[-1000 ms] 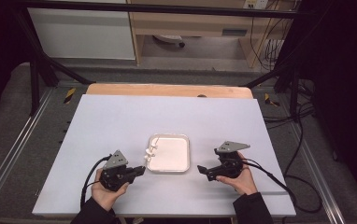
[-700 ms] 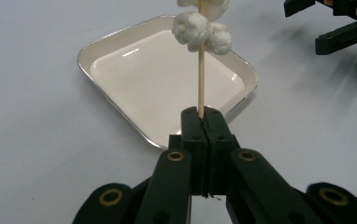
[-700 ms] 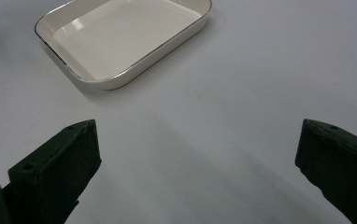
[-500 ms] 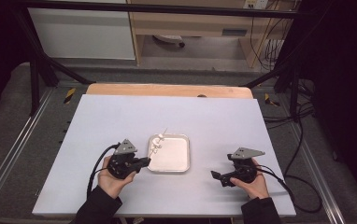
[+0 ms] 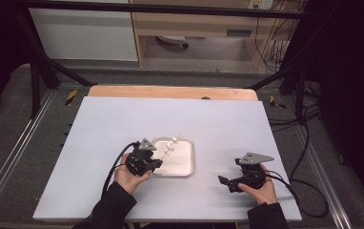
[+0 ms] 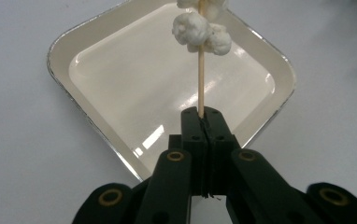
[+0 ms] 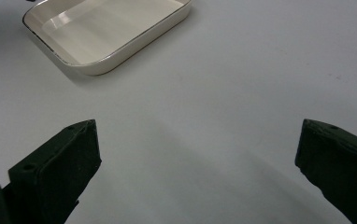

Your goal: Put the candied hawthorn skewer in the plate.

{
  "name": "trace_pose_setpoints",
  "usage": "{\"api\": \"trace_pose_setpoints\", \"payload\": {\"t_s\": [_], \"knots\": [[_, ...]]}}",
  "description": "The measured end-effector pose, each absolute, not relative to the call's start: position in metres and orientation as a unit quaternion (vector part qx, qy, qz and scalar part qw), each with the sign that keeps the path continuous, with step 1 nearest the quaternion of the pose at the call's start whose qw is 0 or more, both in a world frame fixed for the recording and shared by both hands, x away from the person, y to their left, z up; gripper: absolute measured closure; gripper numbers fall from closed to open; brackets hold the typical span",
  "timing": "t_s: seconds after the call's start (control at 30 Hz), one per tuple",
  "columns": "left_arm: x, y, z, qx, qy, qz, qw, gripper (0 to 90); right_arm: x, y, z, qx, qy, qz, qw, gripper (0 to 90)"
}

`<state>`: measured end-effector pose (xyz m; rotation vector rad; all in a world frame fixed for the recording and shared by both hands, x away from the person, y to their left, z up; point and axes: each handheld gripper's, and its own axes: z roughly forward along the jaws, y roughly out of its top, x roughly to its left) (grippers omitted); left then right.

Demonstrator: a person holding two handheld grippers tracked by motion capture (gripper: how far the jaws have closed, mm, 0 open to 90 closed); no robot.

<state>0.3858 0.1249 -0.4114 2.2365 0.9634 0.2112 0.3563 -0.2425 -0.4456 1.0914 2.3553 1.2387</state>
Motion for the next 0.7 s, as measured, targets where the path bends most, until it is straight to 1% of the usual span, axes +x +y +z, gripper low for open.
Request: {"api": "trace_pose_setpoints", "payload": {"t_s": [0.13, 0.23, 0.4, 0.7], "knots": [[0.389, 0.119, -0.418, 0.868, 0.370, 0.078, 0.322, 88.5, 0.356, -0.246, -0.446, 0.382, 0.808, 0.428, 0.134, 0.7], [0.390, 0.116, -0.422, 0.877, 0.367, 0.084, 0.300, 88.4, 0.356, -0.247, -0.446, 0.382, 0.808, 0.429, 0.134, 0.7], [0.391, 0.114, -0.424, 0.882, 0.367, 0.095, 0.281, 88.4, 0.357, -0.246, -0.447, 0.380, 0.809, 0.428, 0.133, 0.8], [0.392, 0.111, -0.430, 0.885, 0.369, 0.101, 0.264, 88.1, 0.357, -0.246, -0.447, 0.381, 0.810, 0.426, 0.134, 0.8]]}}
